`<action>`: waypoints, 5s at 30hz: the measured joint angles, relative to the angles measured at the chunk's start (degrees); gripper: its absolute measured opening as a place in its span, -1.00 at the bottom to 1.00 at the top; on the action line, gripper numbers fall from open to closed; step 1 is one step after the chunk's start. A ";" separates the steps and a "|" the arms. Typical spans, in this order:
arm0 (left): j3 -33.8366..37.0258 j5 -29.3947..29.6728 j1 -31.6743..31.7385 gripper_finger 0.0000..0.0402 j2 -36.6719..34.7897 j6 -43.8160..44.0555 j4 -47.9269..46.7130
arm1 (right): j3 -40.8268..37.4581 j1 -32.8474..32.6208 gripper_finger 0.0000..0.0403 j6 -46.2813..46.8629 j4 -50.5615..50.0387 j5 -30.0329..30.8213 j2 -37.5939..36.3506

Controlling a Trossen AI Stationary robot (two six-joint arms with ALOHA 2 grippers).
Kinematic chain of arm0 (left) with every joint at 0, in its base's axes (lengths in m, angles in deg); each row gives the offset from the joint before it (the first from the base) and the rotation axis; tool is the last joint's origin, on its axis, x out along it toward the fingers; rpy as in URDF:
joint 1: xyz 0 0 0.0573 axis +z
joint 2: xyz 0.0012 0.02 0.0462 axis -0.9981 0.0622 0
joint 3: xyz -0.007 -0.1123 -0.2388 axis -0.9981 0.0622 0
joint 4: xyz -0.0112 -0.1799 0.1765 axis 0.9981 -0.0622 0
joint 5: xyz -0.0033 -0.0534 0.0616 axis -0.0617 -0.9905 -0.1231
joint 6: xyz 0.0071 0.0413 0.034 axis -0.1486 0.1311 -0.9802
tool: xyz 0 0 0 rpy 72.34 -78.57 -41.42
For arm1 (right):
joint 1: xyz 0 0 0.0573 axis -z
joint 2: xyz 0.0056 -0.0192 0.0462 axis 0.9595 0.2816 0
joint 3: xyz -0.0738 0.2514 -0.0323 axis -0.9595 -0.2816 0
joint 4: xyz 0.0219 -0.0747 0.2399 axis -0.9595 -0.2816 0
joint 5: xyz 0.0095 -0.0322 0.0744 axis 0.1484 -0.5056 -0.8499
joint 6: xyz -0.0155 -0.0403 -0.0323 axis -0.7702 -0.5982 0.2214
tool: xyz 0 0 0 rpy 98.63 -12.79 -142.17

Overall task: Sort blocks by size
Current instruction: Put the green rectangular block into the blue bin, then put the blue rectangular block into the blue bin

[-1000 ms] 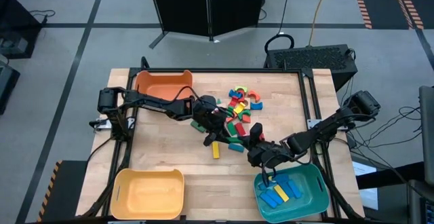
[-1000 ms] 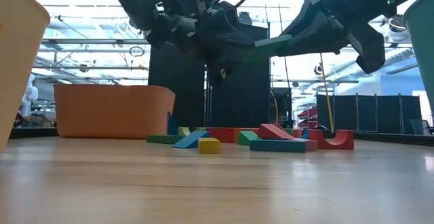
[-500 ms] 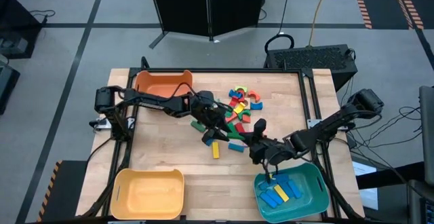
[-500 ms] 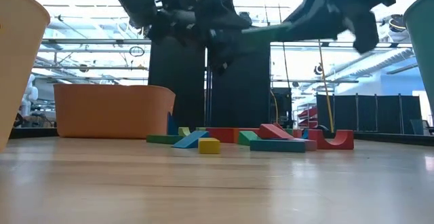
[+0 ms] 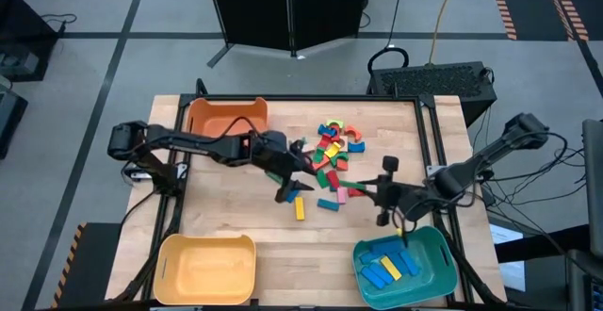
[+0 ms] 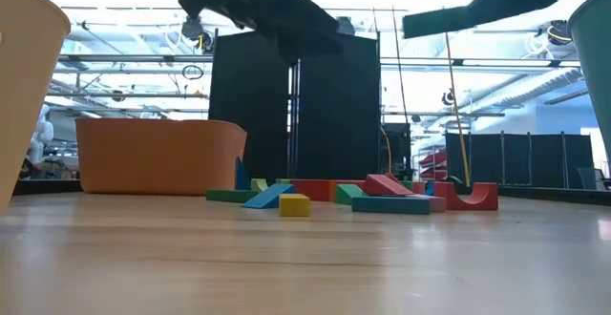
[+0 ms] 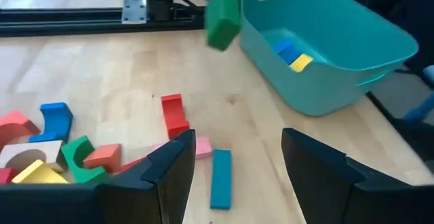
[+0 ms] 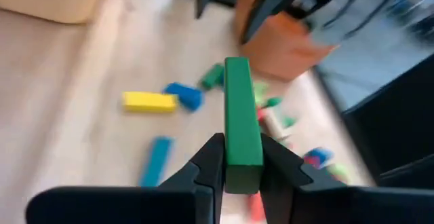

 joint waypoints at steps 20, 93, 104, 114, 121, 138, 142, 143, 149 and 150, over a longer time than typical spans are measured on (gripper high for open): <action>2.47 15.25 -6.11 0.09 0.57 -5.58 0.31 | 0.00 -12.09 -0.73 29.02 -5.56 -24.85 -3.12; 1.09 9.61 -4.33 -0.03 27.67 -11.60 19.81 | -0.07 -20.71 -0.42 41.22 -0.05 -19.28 13.47; 1.07 9.07 -4.33 -0.48 27.67 -11.55 19.85 | -0.07 -20.23 -0.42 39.94 -0.07 -19.17 13.49; 1.07 9.51 -4.34 -0.38 27.67 -11.51 19.80 | -0.04 -19.53 -0.42 38.45 0.02 -19.22 13.49; 1.07 10.07 -4.18 -0.34 27.67 -11.44 19.76 | -0.04 -19.53 -0.42 38.38 0.11 -19.17 13.49; 0.51 10.18 -3.92 -0.33 23.73 -6.92 17.77 | 0.00 -19.47 -0.42 27.90 -0.02 -8.96 8.69; 0.48 10.16 -3.86 -0.33 22.14 -6.99 15.94 | 0.00 -19.45 -0.42 25.44 0.36 -5.85 6.53; 0.51 10.16 -3.84 -0.33 21.86 -7.19 14.80 | 0.00 -19.45 -0.42 25.09 0.53 -5.64 6.14; 0.55 11.03 -3.81 -0.25 22.27 -9.30 12.90 | 0.00 -19.45 -0.42 24.96 0.37 -5.60 5.62; 0.55 11.03 -3.81 -0.21 22.41 -9.96 12.87 | 0.00 -19.45 -0.42 25.03 0.39 -5.58 5.62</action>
